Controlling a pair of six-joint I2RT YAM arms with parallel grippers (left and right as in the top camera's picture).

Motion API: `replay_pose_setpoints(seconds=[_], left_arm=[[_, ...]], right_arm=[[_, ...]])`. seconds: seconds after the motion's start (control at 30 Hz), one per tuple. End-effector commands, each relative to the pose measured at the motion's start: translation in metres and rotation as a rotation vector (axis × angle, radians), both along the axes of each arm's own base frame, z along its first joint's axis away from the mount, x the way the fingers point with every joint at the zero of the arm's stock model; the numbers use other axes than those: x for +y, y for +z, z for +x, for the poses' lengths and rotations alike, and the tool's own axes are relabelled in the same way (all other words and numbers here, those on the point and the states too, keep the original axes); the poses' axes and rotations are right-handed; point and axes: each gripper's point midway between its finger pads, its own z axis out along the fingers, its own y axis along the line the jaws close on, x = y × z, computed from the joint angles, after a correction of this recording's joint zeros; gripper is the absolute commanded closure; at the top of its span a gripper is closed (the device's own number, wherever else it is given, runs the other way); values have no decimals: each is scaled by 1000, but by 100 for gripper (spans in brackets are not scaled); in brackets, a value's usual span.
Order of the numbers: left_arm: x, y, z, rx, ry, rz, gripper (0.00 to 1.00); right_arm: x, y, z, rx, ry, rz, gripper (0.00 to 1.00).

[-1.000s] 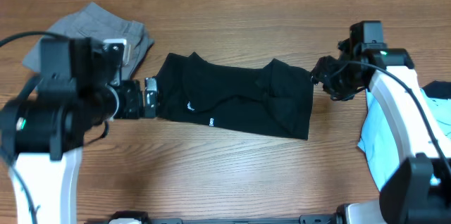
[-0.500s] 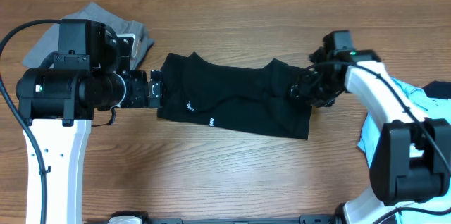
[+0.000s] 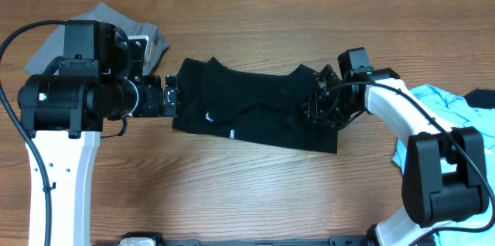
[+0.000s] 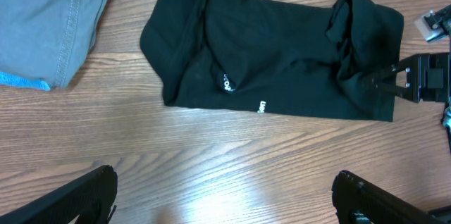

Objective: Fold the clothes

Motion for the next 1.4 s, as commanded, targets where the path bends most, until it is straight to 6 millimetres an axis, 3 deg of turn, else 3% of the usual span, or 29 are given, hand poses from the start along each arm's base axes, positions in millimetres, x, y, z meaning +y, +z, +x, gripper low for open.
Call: replay_pose_setpoints(seconds=[0.0,0.03,0.13,0.3,0.43,0.53,0.67,0.73,0.77,0.83,0.97,1.1,1.23,1.37], left_arm=[[-4,4,0,-17,-19,-9,0],[-4,4,0,-17,-19,-9,0],[-4,4,0,-19,-19,-9,0],[-4,4,0,-20,-19,-9,0],[-4,4,0,-19,-19,-8,0],[-4,4,0,-20,-19,-9,0],[-4,4,1,-23,-19,-9,0],[-4,4,1,-23,-19,-9,0],[-4,4,1,-23,-19,-9,0],[-4,4,1,-23,-19,-9,0],[-4,4,0,-20,-19,-9,0],[-4,4,1,-21,-19,-9,0],[-4,4,1,-23,-19,-9,0],[-7,5,0,-20,-27,-26,0]], right_arm=[[16,10,-6,-14,67,97,39],[17,10,-7,-15,72,99,37],[16,10,-6,-22,75,96,53],[8,5,-1,-16,32,47,90],[-24,-5,11,30,-139,-95,90],[-20,-1,12,37,-150,-47,87],[-11,0,15,65,-213,-36,59],[-5,1,21,53,-239,-32,51],[-1,1,23,46,-253,-34,41],[3,0,28,27,-274,-54,32],[7,-6,38,-30,-330,-150,29],[-8,-12,49,-105,-446,-322,28],[-5,-19,54,-129,-468,-355,32],[0,-40,58,-114,-477,-365,39]])
